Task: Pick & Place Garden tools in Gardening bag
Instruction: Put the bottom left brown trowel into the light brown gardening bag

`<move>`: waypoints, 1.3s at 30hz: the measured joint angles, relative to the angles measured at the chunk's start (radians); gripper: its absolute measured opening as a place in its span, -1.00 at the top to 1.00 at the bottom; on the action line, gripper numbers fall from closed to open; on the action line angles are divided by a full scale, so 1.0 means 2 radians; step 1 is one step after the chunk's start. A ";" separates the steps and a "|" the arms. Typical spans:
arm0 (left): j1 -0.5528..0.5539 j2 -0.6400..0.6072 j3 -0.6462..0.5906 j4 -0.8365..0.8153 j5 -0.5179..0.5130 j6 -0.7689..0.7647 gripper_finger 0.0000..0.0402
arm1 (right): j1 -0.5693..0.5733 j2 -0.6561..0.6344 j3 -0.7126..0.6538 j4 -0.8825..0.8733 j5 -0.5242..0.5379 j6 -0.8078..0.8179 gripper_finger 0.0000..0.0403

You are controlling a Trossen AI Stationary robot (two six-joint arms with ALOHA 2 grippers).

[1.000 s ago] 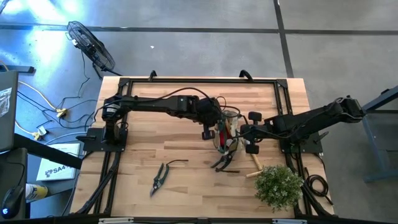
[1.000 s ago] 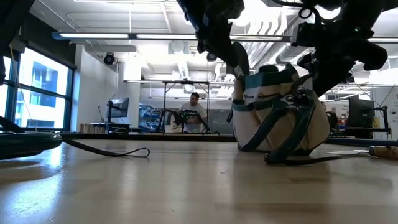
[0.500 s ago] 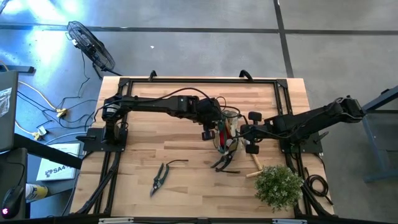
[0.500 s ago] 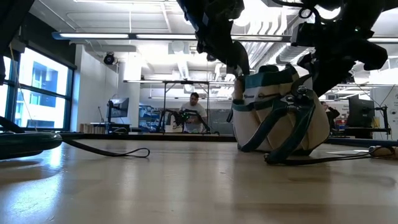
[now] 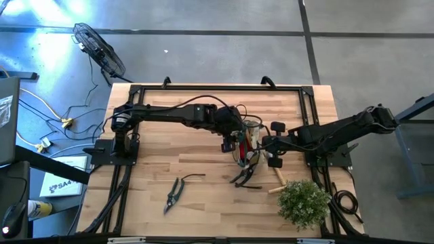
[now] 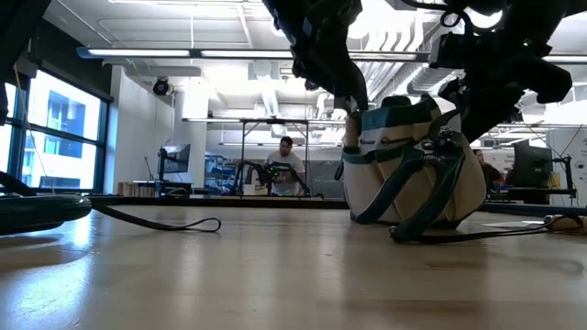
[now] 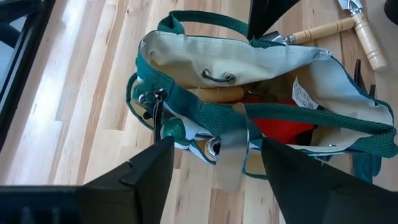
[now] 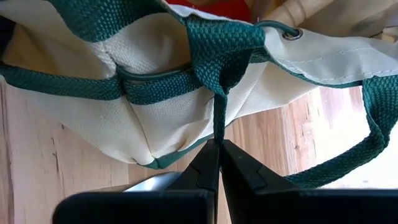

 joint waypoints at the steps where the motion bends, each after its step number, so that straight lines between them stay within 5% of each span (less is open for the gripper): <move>1: 0.000 0.000 0.000 0.001 0.000 0.000 -0.19 | 0.000 0.000 0.000 0.000 0.000 0.000 0.98; 13: 0.000 -0.011 0.003 0.012 -0.044 0.002 -0.21 | 0.000 0.000 0.000 0.003 -0.006 0.000 0.98; 39: 0.000 -0.022 0.028 -0.001 -0.053 0.015 -0.21 | 0.000 0.000 0.000 0.003 -0.008 0.000 0.98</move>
